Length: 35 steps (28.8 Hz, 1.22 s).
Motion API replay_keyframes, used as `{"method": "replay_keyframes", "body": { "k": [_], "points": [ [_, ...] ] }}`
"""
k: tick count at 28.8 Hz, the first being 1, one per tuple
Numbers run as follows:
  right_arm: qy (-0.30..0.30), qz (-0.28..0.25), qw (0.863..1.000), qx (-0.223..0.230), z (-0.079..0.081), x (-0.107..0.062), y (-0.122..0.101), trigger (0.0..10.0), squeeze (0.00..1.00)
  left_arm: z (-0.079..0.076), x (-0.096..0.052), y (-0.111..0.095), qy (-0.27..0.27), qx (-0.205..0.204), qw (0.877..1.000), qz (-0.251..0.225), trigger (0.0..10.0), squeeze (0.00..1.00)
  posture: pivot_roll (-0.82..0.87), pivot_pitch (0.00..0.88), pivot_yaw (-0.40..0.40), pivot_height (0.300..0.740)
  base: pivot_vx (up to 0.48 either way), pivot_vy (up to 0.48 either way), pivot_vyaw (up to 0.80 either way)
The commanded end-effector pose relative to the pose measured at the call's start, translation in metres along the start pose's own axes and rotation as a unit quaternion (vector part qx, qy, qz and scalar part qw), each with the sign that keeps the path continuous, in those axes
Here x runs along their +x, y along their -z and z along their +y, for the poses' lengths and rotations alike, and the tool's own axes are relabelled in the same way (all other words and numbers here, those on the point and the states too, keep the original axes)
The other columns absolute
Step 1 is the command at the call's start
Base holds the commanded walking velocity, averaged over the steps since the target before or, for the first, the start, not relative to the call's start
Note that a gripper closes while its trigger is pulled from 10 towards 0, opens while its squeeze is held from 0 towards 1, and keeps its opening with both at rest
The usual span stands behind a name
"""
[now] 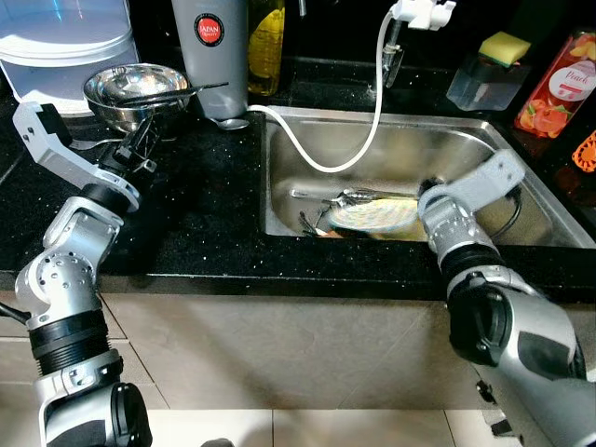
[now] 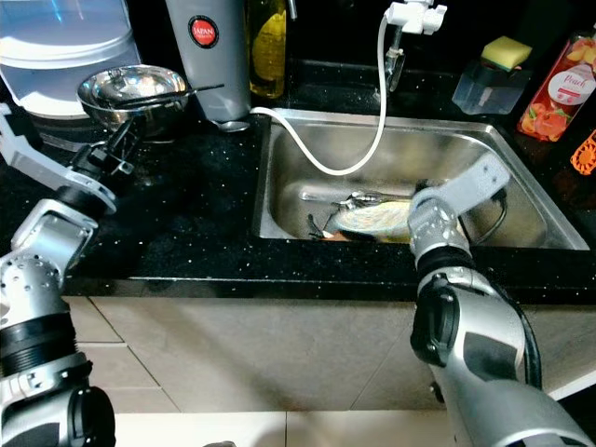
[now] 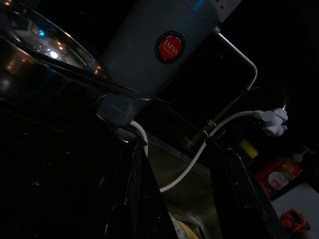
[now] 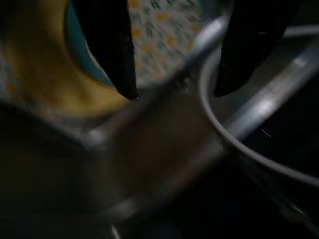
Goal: Kitchen organization
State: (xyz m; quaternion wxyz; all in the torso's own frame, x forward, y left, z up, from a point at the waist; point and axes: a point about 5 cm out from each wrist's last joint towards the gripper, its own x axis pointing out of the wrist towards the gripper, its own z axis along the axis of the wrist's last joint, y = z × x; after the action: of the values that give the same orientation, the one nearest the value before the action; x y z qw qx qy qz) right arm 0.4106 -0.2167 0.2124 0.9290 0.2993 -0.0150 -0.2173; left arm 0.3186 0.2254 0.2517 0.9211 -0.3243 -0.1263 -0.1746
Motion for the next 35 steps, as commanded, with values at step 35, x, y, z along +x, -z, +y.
{"method": "replay_keyframes", "body": {
  "k": [35],
  "points": [
    [-0.417,-0.058,0.898,-0.13,0.063,-0.098,0.04,10.0,0.0,0.033,-0.027,-0.029,-0.236,0.482,0.843,0.039,10.0,0.0,0.27,0.0,-0.052,0.74,0.0,0.0,0.0]
  ]
}}
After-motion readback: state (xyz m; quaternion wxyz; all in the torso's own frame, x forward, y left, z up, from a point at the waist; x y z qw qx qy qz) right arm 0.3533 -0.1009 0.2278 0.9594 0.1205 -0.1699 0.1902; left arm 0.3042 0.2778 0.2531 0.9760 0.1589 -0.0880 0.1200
